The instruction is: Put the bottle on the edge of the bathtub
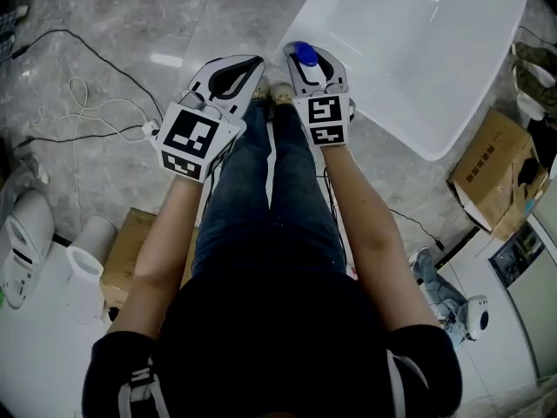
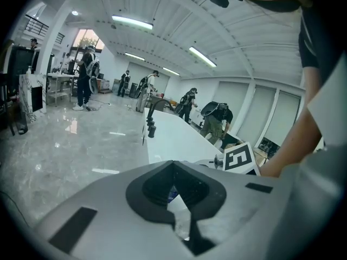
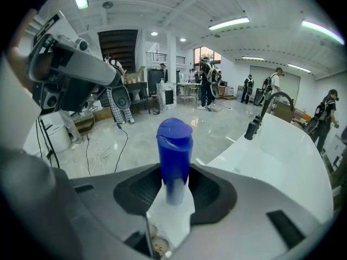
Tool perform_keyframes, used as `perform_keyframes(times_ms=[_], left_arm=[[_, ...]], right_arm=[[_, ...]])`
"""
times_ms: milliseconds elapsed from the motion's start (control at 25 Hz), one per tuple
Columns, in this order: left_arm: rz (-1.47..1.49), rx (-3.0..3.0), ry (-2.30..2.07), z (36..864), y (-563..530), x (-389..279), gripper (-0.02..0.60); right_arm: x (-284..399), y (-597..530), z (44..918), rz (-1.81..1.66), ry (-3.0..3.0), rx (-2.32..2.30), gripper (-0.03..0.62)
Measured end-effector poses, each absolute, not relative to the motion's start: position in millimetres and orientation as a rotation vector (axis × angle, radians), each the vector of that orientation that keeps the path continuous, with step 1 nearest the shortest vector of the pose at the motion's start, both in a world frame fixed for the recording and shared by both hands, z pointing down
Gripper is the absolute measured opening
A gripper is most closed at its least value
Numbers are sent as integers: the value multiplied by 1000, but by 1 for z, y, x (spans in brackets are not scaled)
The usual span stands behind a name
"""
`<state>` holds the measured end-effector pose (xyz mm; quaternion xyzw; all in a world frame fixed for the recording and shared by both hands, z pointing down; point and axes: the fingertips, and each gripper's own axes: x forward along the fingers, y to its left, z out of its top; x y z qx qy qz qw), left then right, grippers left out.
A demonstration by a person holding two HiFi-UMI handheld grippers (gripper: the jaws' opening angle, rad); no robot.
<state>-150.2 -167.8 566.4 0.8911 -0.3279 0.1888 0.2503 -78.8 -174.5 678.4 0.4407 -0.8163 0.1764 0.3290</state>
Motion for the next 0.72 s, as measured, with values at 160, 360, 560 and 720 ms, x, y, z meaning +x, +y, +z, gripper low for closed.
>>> perform_keyframes(times_ms=[160, 360, 560, 720], left_arm=[[518, 2418, -890, 570, -166, -152, 21], [520, 2406, -887, 572, -164, -156, 21], [532, 2418, -865, 566, -159, -154, 21], [536, 2447, -855, 547, -160, -151, 21]], right_arm=[[-76, -171, 690, 458, -2101, 1148, 165], [-77, -170, 692, 465, -2104, 1152, 166], [-77, -168, 689, 509, -2107, 1126, 205], [-69, -160, 661, 492, -2128, 1154, 224]])
